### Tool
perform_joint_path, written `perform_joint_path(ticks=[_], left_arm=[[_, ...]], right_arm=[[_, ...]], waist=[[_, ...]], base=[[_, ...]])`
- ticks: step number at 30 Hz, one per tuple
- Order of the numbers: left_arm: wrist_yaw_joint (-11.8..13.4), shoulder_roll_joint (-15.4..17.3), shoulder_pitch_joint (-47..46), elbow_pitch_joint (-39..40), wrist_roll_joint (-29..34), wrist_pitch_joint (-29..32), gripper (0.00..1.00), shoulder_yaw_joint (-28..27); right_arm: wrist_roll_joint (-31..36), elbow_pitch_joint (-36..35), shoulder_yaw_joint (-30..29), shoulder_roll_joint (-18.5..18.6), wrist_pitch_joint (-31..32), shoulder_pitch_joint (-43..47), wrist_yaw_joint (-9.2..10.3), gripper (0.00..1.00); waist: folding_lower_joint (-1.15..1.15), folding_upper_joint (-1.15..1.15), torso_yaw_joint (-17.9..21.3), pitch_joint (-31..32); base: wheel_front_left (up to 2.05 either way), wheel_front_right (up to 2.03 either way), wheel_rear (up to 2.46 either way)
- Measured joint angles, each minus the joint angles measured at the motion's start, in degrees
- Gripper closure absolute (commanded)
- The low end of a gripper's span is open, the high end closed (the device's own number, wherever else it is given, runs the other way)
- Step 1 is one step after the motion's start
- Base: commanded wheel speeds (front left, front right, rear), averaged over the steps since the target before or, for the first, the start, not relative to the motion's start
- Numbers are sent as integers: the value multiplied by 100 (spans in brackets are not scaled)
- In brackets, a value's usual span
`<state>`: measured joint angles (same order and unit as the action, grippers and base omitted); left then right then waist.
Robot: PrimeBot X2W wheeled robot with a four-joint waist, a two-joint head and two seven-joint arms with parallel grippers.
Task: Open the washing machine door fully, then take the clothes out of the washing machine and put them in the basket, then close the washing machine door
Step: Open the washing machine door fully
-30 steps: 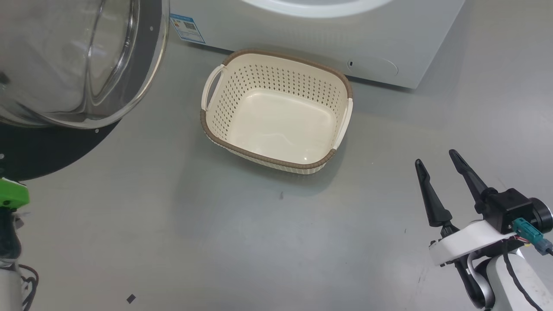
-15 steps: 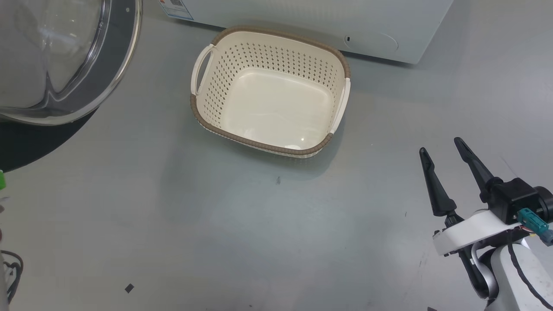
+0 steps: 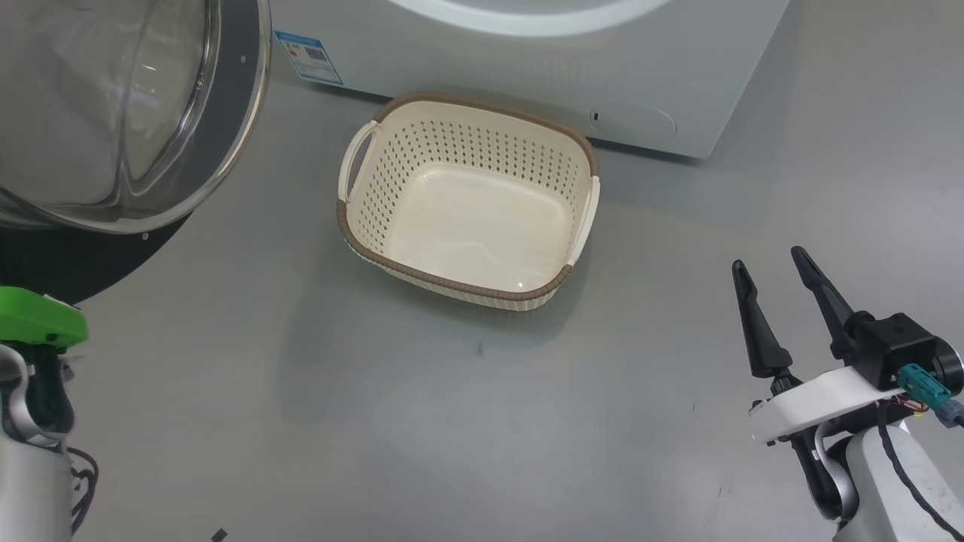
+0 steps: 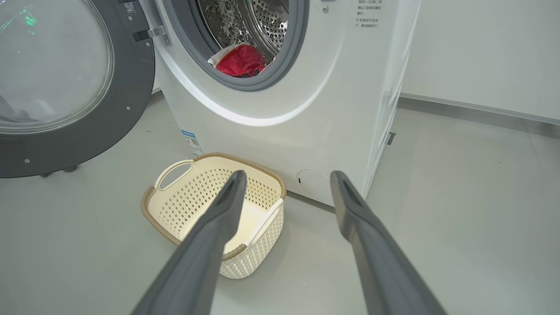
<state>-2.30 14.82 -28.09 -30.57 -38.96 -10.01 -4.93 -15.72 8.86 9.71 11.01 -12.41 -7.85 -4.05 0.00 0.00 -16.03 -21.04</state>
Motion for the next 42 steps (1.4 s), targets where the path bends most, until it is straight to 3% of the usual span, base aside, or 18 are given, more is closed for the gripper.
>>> perform_joint_path(ticks=[11,32,42], left_arm=[[-204,-197,476,85,397,-70,100,635],[-355,-731,1653,671,532,-193,100,1323],[-364,-887,1917,873,573,-256,100,1494]], right_arm=[[-241,307,-187,-186,-103,16,8,0],[-293,420,-274,-343,-154,444,16,0],[-342,357,-363,-344,-160,634,16,0]], waist=[[0,0,163,724],[0,0,1309,1638],[0,0,1624,1828]], base=[[0,0,0],[0,0,0],[0,0,0]])
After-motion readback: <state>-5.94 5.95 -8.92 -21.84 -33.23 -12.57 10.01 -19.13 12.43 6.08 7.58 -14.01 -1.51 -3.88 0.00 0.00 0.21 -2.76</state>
